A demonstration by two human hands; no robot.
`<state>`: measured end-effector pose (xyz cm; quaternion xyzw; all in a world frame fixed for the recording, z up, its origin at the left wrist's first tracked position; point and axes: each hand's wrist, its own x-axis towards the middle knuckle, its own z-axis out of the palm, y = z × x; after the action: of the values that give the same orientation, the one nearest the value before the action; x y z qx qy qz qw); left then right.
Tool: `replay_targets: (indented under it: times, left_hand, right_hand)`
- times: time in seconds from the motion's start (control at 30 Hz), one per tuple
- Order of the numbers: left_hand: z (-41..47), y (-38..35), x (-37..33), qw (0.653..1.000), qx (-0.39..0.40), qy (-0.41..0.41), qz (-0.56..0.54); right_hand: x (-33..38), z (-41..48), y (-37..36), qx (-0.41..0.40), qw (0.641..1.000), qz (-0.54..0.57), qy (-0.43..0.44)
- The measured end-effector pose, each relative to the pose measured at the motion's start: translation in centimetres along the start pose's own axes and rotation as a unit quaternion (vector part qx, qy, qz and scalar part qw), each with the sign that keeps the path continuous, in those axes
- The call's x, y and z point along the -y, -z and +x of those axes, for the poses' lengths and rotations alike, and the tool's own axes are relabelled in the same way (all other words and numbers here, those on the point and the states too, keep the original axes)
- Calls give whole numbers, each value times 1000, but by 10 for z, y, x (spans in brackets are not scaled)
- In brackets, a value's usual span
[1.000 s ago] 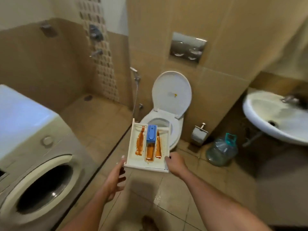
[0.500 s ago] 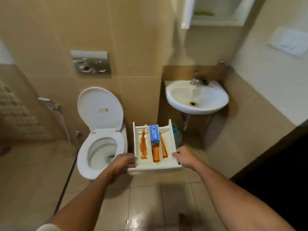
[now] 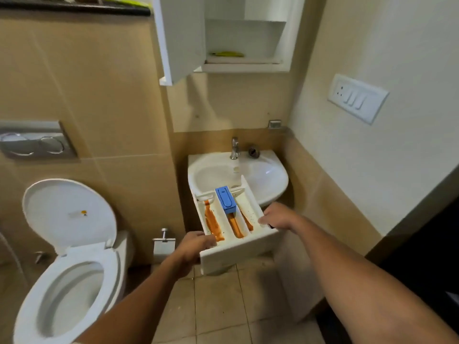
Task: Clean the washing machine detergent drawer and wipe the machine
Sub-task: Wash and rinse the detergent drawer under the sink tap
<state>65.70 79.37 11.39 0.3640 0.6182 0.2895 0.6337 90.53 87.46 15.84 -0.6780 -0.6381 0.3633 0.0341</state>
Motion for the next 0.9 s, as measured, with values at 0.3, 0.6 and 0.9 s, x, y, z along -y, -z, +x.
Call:
replay_targets:
  times: [0.3, 0.6, 0.9]
  left_hand:
    - [115, -54, -88, 987, -42, 21, -156]
    - [232, -86, -130, 959, -76, 62, -266]
    - [289, -70, -130, 940, -41, 102, -322]
  right_hand:
    - [30, 114, 76, -272, 949, 143, -66]
    - [38, 216, 66, -37, 919, 350, -178]
    - [38, 275, 83, 49, 930, 328, -159]
